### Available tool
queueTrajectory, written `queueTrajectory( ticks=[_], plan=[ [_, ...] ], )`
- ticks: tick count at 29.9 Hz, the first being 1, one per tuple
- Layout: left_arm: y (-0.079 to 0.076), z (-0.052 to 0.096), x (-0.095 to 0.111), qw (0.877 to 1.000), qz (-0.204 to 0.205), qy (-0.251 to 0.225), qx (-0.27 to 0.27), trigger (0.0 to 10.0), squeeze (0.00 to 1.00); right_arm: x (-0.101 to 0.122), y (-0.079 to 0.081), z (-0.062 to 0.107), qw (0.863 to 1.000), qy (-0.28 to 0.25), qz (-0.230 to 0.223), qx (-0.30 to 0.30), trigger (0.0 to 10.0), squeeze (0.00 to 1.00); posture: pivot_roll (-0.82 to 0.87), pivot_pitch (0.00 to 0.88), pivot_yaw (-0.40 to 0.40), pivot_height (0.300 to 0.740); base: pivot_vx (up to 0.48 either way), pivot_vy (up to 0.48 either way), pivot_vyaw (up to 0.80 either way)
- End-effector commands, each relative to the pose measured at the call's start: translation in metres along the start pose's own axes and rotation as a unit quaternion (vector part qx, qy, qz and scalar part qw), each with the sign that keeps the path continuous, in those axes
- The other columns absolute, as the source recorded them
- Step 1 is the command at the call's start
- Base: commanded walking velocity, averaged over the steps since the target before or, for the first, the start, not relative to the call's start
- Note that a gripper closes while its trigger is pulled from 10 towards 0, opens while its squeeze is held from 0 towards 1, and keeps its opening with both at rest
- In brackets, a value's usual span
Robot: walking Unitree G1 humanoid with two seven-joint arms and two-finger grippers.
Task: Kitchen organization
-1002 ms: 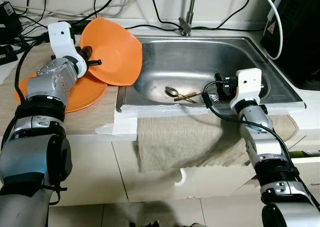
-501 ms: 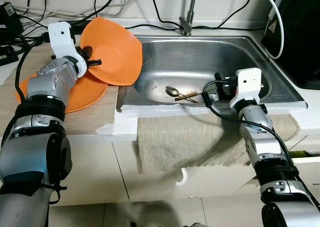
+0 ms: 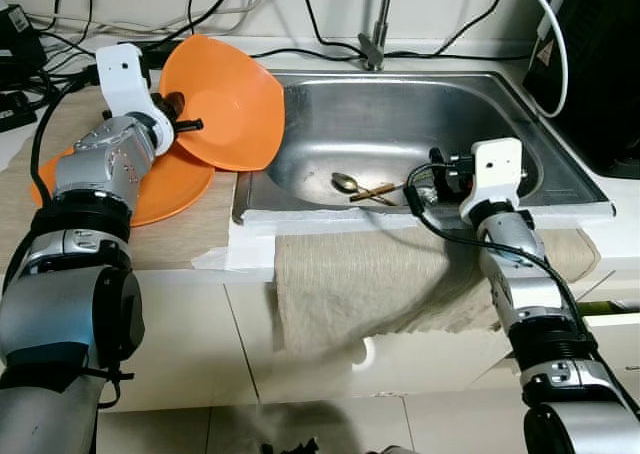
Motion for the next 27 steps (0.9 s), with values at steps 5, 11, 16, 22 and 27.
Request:
queueTrajectory(
  ticks=[5,11,16,22,27],
  plan=[
    [0.0008,-0.0013,-0.0165,0.999,-0.021,0.038,0.011,0.0,0.0,0.008,-0.0057,-0.0034,1.0,-0.013,0.002,-0.005,10.0,0.0,-0.07,0.0,-0.003,0.74,0.0,0.0,0.0],
    [0.0039,-0.0001,-0.017,0.999,-0.021,0.038,0.011,0.0,0.0,0.008,-0.0032,-0.0012,1.0,-0.016,0.001,-0.004,10.0,0.0,-0.06,0.0,0.002,0.74,0.0,0.0,0.0],
    [0.0058,0.0007,-0.0154,0.999,-0.021,0.038,0.011,0.0,0.0,0.0096,-0.0019,-0.0004,1.0,-0.019,0.002,-0.003,10.0,0.0,-0.06,0.0,-0.001,0.74,0.0,0.0,0.0],
    [0.0058,0.0007,-0.0146,0.999,-0.021,0.037,0.011,0.0,0.0,0.0103,-0.002,-0.0007,1.0,-0.02,0.002,-0.003,10.0,0.0,-0.06,0.0,-0.003,0.74,0.0,0.0,0.0],
    [0.0064,0.0008,-0.0137,0.999,-0.021,0.037,0.011,0.0,0.0,0.0111,-0.0013,-0.0013,1.0,-0.02,0.002,-0.003,10.0,0.0,-0.06,0.0,-0.001,0.74,0.0,0.0,0.0]
  ],
)
Point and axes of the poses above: a point about 5 cm out from each wrist's last joint towards the gripper, its own z axis pointing back from the gripper into the wrist, its own x axis along the axis of the wrist's last joint, y = z × x, the point moved 4 cm from there along -z, pointing out of the wrist towards the gripper, and after that the axes turned 2 degrees about -z, right-handed, at the moved point
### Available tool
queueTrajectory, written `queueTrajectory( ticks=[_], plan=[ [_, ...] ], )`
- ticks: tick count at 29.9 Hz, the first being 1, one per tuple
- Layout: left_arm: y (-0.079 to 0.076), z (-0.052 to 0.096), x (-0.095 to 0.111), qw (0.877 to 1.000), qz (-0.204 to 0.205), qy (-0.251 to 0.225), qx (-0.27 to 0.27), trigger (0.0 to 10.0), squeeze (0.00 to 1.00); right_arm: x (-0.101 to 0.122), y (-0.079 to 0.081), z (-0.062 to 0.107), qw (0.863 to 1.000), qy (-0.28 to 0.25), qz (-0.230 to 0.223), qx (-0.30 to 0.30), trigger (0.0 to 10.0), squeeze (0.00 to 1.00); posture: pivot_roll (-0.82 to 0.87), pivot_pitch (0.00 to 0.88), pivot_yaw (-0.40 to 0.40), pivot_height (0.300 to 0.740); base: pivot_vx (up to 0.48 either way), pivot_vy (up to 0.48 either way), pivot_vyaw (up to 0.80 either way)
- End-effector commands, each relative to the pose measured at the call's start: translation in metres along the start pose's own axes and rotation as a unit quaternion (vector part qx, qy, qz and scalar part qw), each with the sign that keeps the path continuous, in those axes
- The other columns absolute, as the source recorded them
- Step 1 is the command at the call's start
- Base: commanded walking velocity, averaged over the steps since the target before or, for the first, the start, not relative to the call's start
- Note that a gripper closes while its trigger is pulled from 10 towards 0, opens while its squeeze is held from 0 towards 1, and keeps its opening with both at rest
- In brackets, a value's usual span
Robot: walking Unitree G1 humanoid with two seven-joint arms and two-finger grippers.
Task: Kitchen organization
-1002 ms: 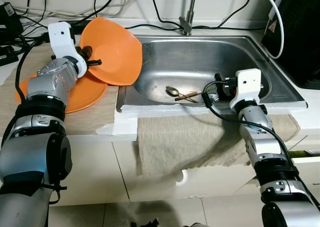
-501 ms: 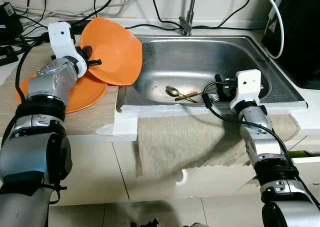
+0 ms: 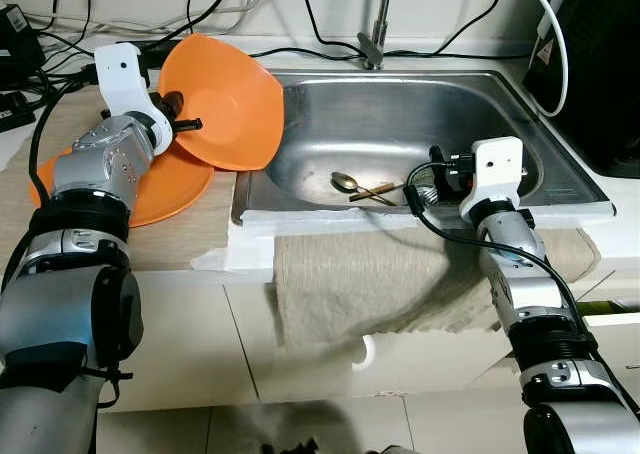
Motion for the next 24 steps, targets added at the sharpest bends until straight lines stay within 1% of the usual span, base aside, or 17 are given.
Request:
queueTrajectory(
  ticks=[1,24],
  plan=[
    [0.0049,0.0003,-0.0147,0.999,-0.02,0.037,0.011,0.0,0.0,0.0075,-0.0018,-0.0011,1.0,-0.013,0.001,-0.003,10.0,0.0,-0.06,0.0,-0.001,0.74,0.0,0.0,0.0],
    [0.0092,0.0022,-0.0138,0.999,-0.02,0.037,0.011,0.0,0.0,0.0092,0.0017,0.002,1.0,-0.016,0.001,-0.002,10.0,0.0,-0.04,0.0,0.005,0.74,0.0,0.0,0.0]
  ],
)
Point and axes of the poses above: a point about 5 cm out from each wrist's last joint towards the gripper, its own z axis pointing back from the gripper into the wrist, its own x axis along the axis of the wrist's last joint, y = z × x, the point moved 4 cm from there along -z, pointing out of the wrist towards the gripper, and after that the axes turned 2 degrees about -z, right-handed, at the moved point
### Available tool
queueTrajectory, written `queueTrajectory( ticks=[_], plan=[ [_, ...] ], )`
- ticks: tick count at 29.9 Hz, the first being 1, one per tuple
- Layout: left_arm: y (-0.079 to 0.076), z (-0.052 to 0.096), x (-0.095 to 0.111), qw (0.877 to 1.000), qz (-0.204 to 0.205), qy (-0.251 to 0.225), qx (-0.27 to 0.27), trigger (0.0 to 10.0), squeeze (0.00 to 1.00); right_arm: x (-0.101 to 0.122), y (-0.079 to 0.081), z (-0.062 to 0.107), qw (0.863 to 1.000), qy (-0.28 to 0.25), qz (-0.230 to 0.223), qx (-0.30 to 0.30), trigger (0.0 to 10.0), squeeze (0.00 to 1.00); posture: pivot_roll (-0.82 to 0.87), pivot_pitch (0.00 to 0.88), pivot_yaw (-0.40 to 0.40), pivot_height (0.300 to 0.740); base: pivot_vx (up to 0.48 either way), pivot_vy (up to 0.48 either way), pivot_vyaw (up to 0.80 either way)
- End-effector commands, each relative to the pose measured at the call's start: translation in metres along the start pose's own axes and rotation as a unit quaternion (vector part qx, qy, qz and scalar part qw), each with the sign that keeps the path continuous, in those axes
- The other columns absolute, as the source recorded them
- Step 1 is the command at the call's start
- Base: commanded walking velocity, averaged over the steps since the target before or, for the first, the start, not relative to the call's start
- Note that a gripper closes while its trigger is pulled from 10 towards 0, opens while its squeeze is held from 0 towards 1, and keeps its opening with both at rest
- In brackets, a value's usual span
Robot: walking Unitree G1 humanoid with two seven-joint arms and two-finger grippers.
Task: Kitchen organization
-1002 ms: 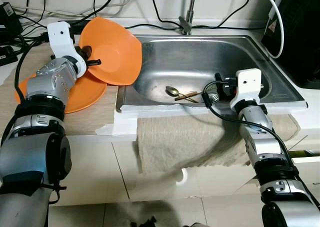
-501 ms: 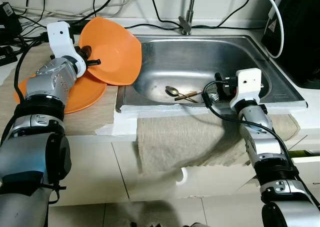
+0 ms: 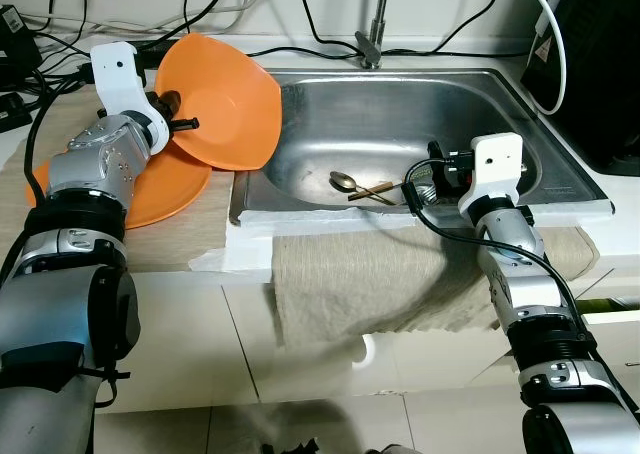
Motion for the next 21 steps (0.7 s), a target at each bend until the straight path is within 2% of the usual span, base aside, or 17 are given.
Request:
queueTrajectory(
  ticks=[1,21],
  plan=[
    [0.0061,0.0011,-0.0159,0.999,-0.019,0.037,0.013,0.0,0.0,0.0026,-0.0004,0.0013,1.0,-0.003,0.001,-0.003,10.0,0.0,-0.04,0.0,0.005,0.74,0.0,0.0,0.0],
    [0.0054,0.0025,-0.0167,0.999,-0.019,0.037,0.01,0.0,0.0,0.0031,-0.0025,0.0067,1.0,-0.005,0.001,-0.003,10.0,0.0,-0.04,0.0,-0.002,0.74,0.0,0.0,0.0]
  ],
)
Point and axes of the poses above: a point about 5 cm out from each wrist's last joint towards the gripper, its own z axis pointing back from the gripper into the wrist, its own x axis along the axis of the wrist's last joint, y = z × x, the point moved 4 cm from there along -z, pointing out of the wrist towards the gripper, and after that the axes turned 2 degrees about -z, right-handed, at the moved point
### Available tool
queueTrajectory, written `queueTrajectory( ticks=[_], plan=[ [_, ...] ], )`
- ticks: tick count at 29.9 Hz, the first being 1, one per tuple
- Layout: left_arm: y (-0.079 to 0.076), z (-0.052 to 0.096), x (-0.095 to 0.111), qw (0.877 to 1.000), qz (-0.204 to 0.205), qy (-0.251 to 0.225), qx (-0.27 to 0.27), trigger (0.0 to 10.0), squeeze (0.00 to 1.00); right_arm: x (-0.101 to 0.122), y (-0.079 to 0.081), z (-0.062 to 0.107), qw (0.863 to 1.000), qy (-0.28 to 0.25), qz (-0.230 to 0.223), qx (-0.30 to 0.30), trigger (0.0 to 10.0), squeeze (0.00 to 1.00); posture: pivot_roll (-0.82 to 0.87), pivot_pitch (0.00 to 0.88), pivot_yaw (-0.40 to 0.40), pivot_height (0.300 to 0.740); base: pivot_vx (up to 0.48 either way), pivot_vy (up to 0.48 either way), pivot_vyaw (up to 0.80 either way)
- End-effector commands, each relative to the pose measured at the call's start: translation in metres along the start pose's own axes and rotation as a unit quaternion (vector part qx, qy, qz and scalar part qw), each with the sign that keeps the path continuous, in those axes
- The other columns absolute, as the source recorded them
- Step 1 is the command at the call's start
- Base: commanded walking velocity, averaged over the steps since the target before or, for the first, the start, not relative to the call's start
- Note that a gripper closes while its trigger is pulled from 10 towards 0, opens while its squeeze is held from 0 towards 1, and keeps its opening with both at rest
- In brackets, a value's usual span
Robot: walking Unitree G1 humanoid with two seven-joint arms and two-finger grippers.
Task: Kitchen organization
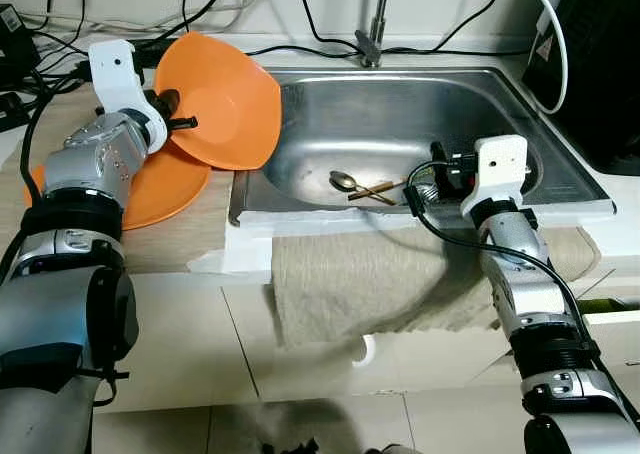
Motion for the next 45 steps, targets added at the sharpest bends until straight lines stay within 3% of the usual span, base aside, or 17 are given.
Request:
queueTrajectory(
  ticks=[1,45],
  plan=[
    [0.0051,0.001,-0.0194,0.999,-0.017,0.036,0.012,0.0,0.0,-0.0013,-0.0021,0.0024,1.0,0.004,0.001,-0.002,10.0,0.0,-0.04,0.0,-0.002,0.74,0.0,0.0,0.0],
    [0.0018,0.0014,-0.0192,0.999,-0.017,0.037,0.012,0.0,0.0,-0.0009,-0.0046,0.0024,1.0,0.008,0.001,-0.003,10.0,0.0,-0.04,0.0,-0.012,0.74,0.0,0.0,0.0]
  ],
)
Point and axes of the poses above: a point about 5 cm out from each wrist's last joint towards the gripper, its own z axis pointing back from the gripper into the wrist, its own x axis along the axis of the wrist's last joint, y = z × x, the point moved 4 cm from there along -z, pointing out of the wrist towards the gripper, and after that the axes turned 2 degrees about -z, right-handed, at the moved point
